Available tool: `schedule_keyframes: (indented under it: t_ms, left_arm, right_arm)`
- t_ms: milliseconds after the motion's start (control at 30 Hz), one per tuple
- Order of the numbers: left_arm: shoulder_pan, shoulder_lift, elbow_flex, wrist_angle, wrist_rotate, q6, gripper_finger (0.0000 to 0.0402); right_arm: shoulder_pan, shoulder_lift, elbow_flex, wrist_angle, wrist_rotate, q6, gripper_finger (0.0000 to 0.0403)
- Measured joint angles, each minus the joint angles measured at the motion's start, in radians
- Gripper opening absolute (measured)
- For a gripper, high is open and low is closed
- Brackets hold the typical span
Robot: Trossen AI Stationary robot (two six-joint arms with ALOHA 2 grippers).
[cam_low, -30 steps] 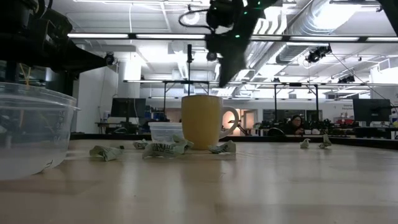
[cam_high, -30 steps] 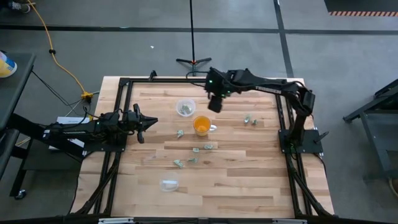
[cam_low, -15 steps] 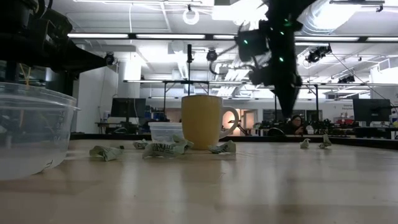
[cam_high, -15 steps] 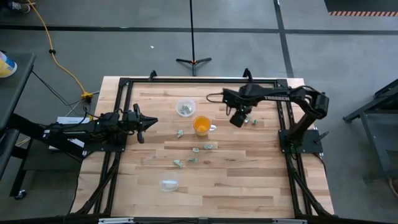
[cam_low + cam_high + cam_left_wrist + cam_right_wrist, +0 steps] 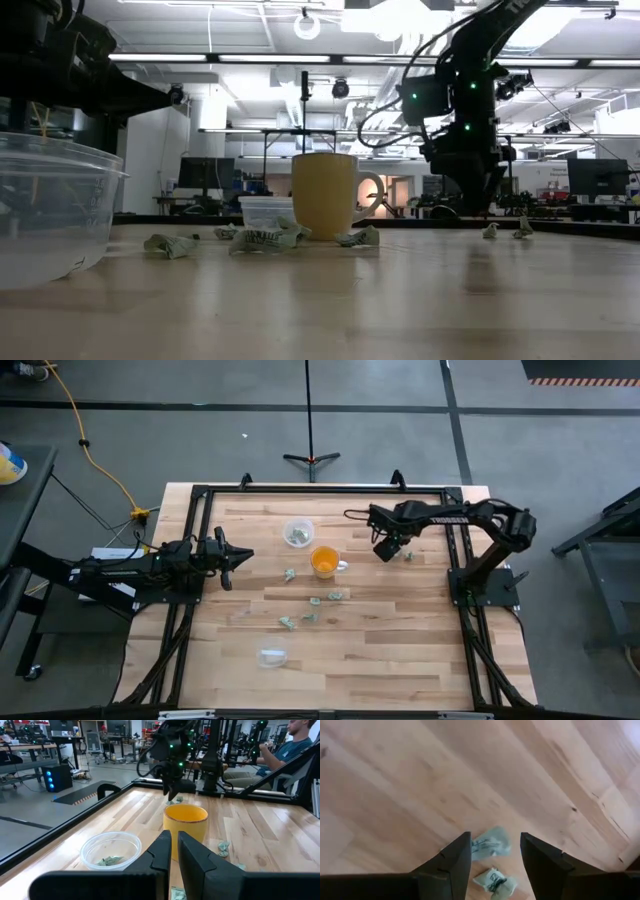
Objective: Pick and place items into bin
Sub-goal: Put the light green stevia packet into the top transparent bin
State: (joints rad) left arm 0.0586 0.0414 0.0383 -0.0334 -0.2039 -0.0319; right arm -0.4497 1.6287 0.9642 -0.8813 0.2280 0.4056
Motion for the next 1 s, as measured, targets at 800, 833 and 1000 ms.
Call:
schedule_keyframes:
  t_ms: [800, 833, 1000]
  left_arm:
    - [0.000, 0.000, 0.000, 0.000, 0.005, 0.000, 0.0067]
    - [0.000, 0.000, 0.000, 0.000, 0.004, 0.000, 0.0067]
    - [0.000, 0.000, 0.000, 0.000, 0.002, 0.000, 0.0067]
  right_arm:
    - [-0.028, 0.013, -0.003, 0.014, -0.043, 0.047, 0.0190]
    - [-0.028, 0.013, -0.014, 0.022, -0.044, 0.051, 0.0190]
    - [-0.028, 0.014, -0.092, 0.095, -0.071, 0.094, 0.0190]
